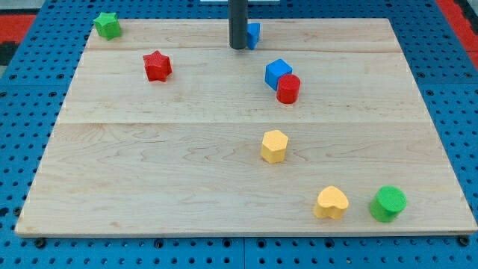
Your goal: Slide the blue cube towards the top right
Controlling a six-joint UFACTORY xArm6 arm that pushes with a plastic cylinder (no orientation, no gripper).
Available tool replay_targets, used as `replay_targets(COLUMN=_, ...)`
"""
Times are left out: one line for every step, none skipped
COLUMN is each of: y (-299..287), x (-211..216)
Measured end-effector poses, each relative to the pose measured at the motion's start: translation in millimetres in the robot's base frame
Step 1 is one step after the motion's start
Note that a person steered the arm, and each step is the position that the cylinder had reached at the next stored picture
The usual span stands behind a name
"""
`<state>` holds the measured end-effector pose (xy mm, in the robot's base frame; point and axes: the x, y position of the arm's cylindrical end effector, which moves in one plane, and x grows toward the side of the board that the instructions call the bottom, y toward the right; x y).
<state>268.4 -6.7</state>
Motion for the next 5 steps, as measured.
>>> replay_targets(y=-8.0, x=16.3)
replay_targets(y=-9.2, x=17.5)
replay_targets(y=-9.0, x=17.5)
replay_targets(y=-8.4, x=17.5)
replay_targets(y=-7.1, x=17.8)
